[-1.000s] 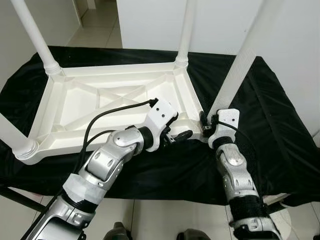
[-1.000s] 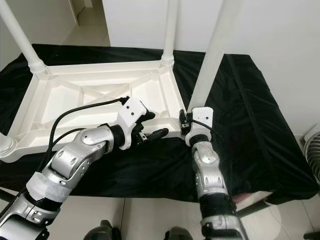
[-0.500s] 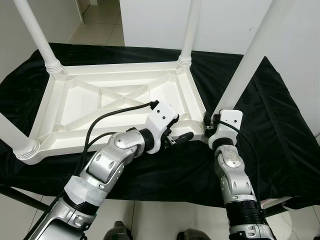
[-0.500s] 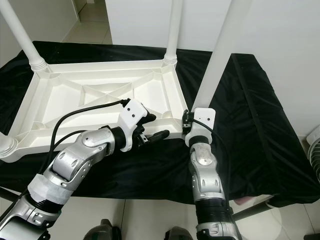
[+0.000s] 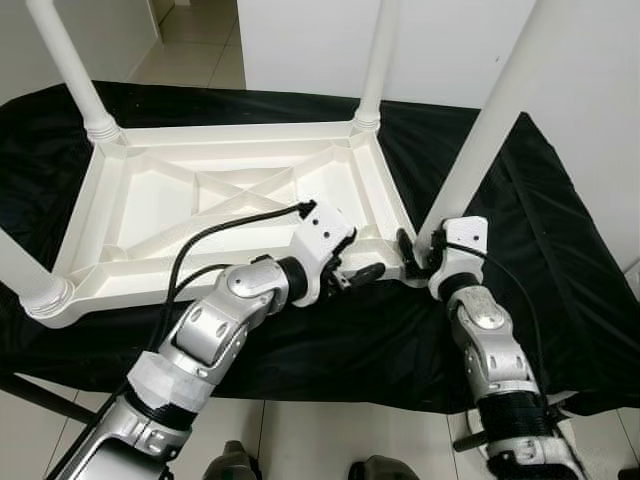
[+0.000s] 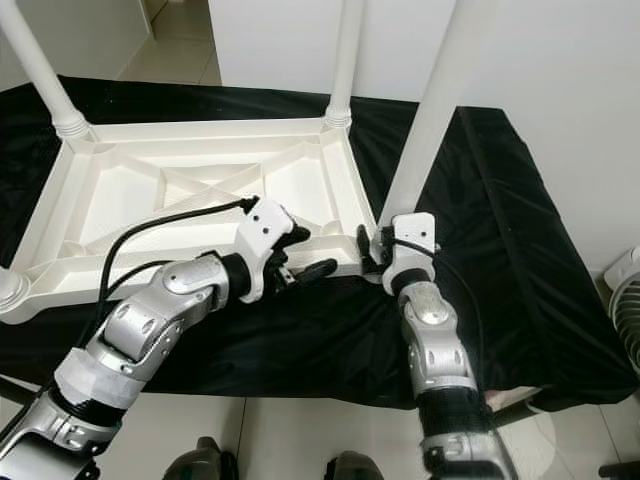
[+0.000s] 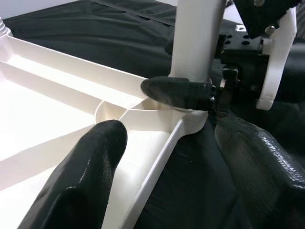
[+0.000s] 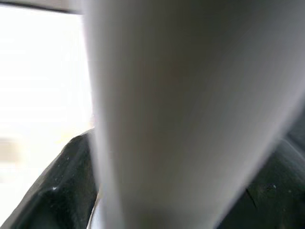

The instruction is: Building children table

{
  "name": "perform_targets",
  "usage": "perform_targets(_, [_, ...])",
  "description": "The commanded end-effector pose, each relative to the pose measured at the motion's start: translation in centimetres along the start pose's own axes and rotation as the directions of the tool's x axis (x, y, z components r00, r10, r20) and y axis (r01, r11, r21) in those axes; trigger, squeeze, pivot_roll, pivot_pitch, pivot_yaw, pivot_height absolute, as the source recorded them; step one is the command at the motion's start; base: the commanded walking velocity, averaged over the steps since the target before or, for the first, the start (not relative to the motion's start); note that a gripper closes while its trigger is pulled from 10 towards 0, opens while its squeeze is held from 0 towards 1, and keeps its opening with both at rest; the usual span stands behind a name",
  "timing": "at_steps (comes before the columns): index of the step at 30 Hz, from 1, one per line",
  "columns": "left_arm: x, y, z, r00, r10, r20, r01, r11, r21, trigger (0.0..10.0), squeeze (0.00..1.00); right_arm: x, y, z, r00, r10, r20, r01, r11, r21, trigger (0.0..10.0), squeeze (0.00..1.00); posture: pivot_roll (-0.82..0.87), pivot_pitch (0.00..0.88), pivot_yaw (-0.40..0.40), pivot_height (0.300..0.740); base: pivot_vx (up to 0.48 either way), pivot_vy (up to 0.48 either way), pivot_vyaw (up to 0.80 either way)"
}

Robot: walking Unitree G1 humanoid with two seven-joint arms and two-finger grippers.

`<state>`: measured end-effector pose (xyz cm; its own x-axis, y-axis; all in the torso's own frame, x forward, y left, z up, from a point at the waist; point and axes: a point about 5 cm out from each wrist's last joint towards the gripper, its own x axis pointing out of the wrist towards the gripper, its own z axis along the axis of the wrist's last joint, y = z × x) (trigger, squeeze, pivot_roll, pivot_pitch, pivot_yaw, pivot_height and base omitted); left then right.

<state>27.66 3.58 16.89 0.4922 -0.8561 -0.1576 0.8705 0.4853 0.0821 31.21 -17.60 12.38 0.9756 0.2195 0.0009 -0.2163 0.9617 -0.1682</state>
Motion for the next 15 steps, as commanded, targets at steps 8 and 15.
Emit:
perform_targets(8, [-0.1, 0.1, 0.2, 1.0, -0.026, 0.0, 0.026, 0.999, 0.02, 10.0, 0.0, 1.1, -0.9, 0.5, 0.981, 0.192, 0.027, -0.189, 0.978, -0.092, 10.0, 0.0, -0.04, 0.0, 0.003, 0.74, 0.0, 0.0, 0.0])
perform_targets(15, [-0.2, 0.3, 0.3, 1.0, -0.018, 0.0, 0.018, 1.0, 0.024, 10.0, 0.0, 2.1, -0.9, 0.7, 0.945, 0.326, 0.01, -0.323, 0.939, -0.119, 10.0, 0.0, -0.02, 0.0, 0.003, 0.74, 0.0, 0.0, 0.0])
